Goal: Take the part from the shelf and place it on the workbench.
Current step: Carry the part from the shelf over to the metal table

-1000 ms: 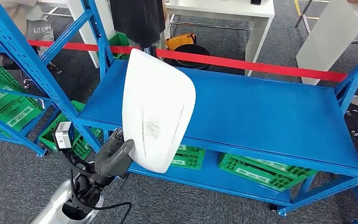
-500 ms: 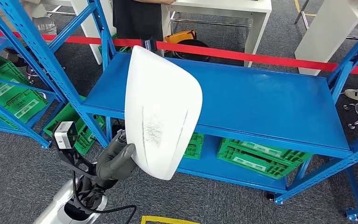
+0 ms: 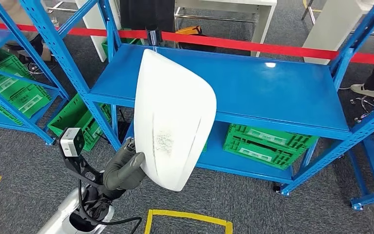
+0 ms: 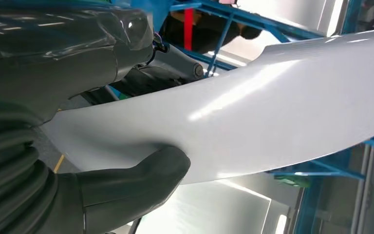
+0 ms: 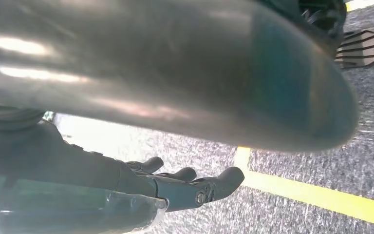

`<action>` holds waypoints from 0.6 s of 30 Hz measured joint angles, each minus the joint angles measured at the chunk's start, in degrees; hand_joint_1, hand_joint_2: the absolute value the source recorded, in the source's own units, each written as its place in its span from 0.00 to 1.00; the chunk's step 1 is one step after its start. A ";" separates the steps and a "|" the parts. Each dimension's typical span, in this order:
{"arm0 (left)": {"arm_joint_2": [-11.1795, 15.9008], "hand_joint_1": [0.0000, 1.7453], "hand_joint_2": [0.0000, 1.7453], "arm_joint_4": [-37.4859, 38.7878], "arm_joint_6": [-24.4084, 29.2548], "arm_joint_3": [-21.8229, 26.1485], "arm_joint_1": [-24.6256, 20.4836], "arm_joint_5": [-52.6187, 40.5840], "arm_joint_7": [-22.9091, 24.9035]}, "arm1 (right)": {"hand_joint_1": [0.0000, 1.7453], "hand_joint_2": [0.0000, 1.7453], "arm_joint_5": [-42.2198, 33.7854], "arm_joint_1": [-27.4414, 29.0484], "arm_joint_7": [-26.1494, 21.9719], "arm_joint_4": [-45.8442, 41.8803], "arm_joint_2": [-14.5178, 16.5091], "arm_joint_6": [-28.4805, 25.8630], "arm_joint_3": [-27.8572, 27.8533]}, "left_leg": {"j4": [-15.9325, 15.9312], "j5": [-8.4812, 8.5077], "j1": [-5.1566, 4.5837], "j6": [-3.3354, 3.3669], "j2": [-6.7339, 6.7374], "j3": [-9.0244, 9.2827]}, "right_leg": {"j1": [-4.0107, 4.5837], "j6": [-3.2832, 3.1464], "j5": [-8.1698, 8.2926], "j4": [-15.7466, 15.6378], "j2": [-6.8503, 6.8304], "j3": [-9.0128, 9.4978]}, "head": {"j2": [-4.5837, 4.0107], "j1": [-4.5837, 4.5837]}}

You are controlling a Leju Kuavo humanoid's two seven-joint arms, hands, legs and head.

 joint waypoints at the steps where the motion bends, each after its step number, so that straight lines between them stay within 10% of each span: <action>1: 0.05 1.00 1.00 0.00 -0.01 -0.10 0.02 0.00 -0.01 | 0.00 0.00 -0.01 0.01 0.01 0.00 0.01 0.00 -0.01 | 0.11 0.10 0.18 -0.30 -0.06 -0.22 | -0.05 -0.54 0.37 -0.01 -0.10 -0.45 | 0.00 0.04; 4: 0.25 1.00 1.00 0.00 -0.34 -0.33 0.01 0.06 -0.22 | 0.00 0.00 0.02 -0.09 0.00 0.00 -0.05 0.03 -0.02 | 4.42 -5.71 0.62 -1.29 -0.34 -1.80 | -0.22 -2.14 2.28 -0.02 -0.41 -2.27 | 0.00 -0.03; 7: 0.38 1.00 1.00 0.03 -1.50 -0.63 -0.12 -0.45 -0.90 | 0.00 0.00 0.24 0.07 0.01 0.00 -0.33 0.34 0.01 | 14.77 -12.60 0.73 -1.89 -0.42 -3.37 | 0.09 -2.37 4.49 0.10 -0.44 -4.70 | 0.00 -0.06; 9: 0.48 1.00 1.00 0.10 -2.11 -0.85 -0.16 -2.18 -1.39 | 0.00 0.00 0.71 0.26 0.21 -0.02 -0.74 0.64 0.21 | 15.87 -11.25 0.68 -1.51 -0.45 -1.24 | 0.39 -2.27 5.88 0.14 -0.43 -6.46 | 0.00 -0.07; 13: 1.12 1.00 1.00 0.05 -2.19 -0.34 0.05 -7.65 -3.15 | 0.00 0.00 1.93 0.63 1.18 -0.51 -1.91 1.05 1.31 | 1.35 -9.98 -0.11 0.87 -0.64 9.96 | 0.67 -1.73 8.34 -0.01 -0.34 -8.44 | 0.00 -0.02; 18: 2.64 1.00 1.00 -0.69 -1.62 3.15 4.30 -6.97 -2.47 | 0.00 0.00 -0.85 0.83 1.52 -1.05 -3.17 1.69 1.80 | -3.73 -7.28 -0.67 2.95 -0.28 10.31 | 0.22 -0.67 8.53 -0.04 -0.28 -9.08 | 0.00 -0.06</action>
